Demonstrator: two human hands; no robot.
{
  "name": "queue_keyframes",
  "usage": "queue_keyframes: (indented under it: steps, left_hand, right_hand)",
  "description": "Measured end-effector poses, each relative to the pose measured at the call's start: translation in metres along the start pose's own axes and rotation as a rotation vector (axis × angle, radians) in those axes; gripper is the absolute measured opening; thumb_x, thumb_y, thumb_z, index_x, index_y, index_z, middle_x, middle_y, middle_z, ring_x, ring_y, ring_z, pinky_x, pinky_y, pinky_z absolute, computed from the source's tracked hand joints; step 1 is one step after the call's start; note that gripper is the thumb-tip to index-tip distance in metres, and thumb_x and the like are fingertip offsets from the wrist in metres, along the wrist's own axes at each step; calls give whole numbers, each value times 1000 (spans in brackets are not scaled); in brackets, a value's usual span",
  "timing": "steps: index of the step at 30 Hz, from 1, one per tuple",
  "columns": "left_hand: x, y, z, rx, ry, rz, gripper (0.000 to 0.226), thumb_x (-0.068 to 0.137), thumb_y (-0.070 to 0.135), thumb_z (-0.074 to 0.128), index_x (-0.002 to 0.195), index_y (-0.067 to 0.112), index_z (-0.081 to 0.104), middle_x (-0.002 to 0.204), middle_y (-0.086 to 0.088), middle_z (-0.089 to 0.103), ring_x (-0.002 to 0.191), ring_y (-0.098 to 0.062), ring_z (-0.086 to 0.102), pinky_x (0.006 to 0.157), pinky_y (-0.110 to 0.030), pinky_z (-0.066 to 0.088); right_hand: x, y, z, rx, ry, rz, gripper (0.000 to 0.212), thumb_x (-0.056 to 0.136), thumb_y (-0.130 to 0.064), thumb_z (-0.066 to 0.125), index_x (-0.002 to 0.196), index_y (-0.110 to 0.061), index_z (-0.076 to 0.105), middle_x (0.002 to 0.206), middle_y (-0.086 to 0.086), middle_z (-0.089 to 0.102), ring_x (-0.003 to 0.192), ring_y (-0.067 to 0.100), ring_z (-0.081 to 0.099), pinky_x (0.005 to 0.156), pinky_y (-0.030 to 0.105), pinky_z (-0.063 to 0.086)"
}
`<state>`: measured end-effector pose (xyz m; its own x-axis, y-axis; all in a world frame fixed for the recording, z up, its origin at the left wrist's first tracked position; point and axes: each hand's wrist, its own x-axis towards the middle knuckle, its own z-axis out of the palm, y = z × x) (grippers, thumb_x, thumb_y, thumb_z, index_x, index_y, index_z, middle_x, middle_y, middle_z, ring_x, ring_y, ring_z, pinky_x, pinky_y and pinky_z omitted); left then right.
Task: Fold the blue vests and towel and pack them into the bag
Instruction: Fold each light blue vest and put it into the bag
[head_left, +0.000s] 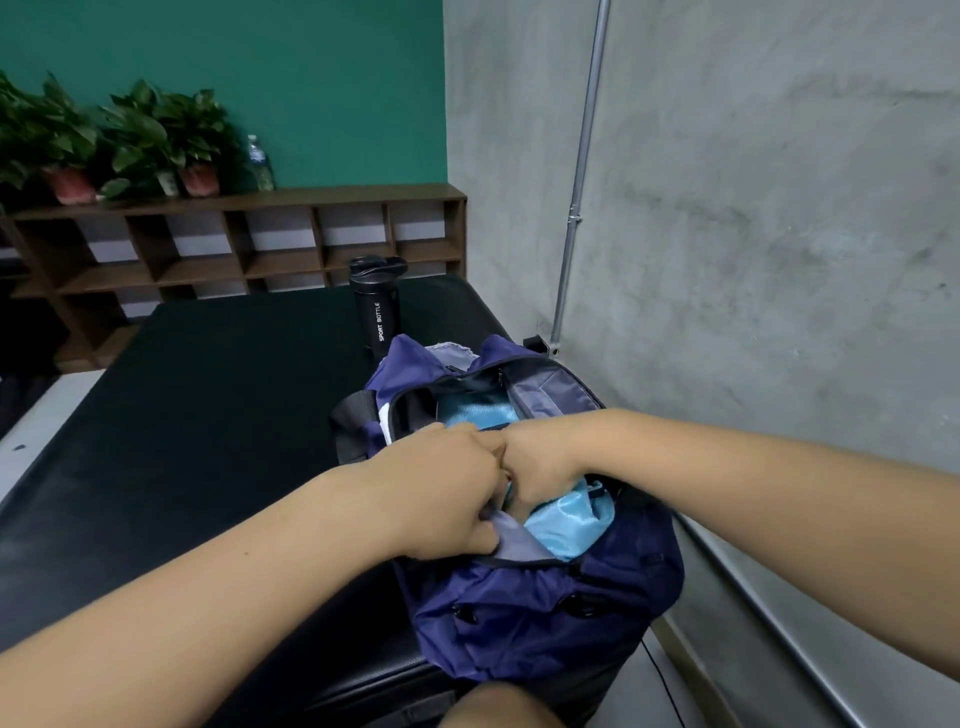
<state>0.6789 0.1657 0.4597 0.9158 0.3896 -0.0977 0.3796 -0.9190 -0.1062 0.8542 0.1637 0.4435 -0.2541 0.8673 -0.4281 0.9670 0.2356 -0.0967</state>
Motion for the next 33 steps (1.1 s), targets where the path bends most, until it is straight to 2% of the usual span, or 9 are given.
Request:
queue_keyframes:
  steps: [5, 9, 13, 16, 19, 23, 25, 28, 33]
  left_hand:
    - [18, 5, -6, -227, 65, -17, 20, 95, 30, 59, 111, 29, 71, 113, 7, 66, 104, -19, 61, 92, -42, 53]
    - [29, 12, -1, -311, 97, -42, 24, 95, 26, 58, 118, 29, 65, 106, 5, 71, 102, -18, 62, 90, -39, 54]
    - [39, 15, 11, -331, 36, -83, 25, 95, 34, 60, 119, 34, 57, 106, 3, 72, 105, -23, 63, 90, -44, 55]
    - [45, 17, 17, -360, -23, -107, 26, 98, 42, 61, 122, 34, 56, 106, 2, 73, 104, -23, 63, 93, -45, 55]
    - [48, 18, 15, -373, -58, -122, 30, 101, 49, 61, 126, 33, 58, 110, 0, 72, 108, -25, 62, 95, -41, 53]
    - [52, 21, 11, -349, -91, -129, 32, 105, 50, 56, 130, 31, 59, 116, -4, 69, 110, -26, 60, 90, -36, 46]
    - [51, 20, 11, -341, -111, -131, 30, 106, 50, 55, 130, 32, 59, 112, 0, 67, 112, -26, 60, 95, -38, 48]
    - [53, 15, 14, -355, -127, -131, 23, 107, 46, 54, 126, 33, 59, 103, 4, 62, 106, -26, 60, 98, -42, 50]
    - [67, 13, 22, -371, -39, -210, 29, 104, 47, 60, 131, 37, 53, 120, 0, 53, 109, -28, 60, 100, -44, 51]
  right_hand:
    - [-39, 46, -9, 223, 456, 6, 16, 92, -23, 76, 105, -26, 68, 99, -11, 73, 89, 4, 67, 84, 27, 53]
    - [-64, 83, 9, 238, 795, 145, 19, 90, -14, 72, 102, -22, 59, 97, -6, 59, 82, 3, 58, 81, 33, 49]
    - [-81, 95, 30, 309, 588, 516, 42, 87, -49, 78, 100, -19, 52, 93, 3, 67, 84, 26, 64, 77, 39, 53]
    - [-84, 89, 46, 684, 382, 532, 39, 97, -47, 71, 90, -10, 60, 84, 6, 73, 67, 23, 71, 62, 35, 55]
    - [-80, 88, 55, 696, 432, 523, 36, 100, -35, 68, 100, 0, 63, 85, 10, 75, 62, 21, 71, 56, 36, 57]
    - [-73, 85, 51, 664, 487, 502, 16, 101, -24, 64, 98, -9, 68, 88, 14, 77, 66, 28, 74, 65, 47, 63]
    - [-76, 83, 40, 705, 543, 475, 28, 103, -32, 63, 85, -11, 63, 73, 11, 71, 64, 32, 72, 65, 49, 61]
    - [-86, 75, 13, 671, 656, 425, 40, 104, -38, 62, 82, -5, 59, 63, 7, 60, 54, 22, 60, 60, 35, 51]
    - [-99, 59, -21, 406, 716, 314, 48, 105, -39, 62, 72, -8, 45, 63, 6, 48, 62, 24, 50, 65, 39, 42]
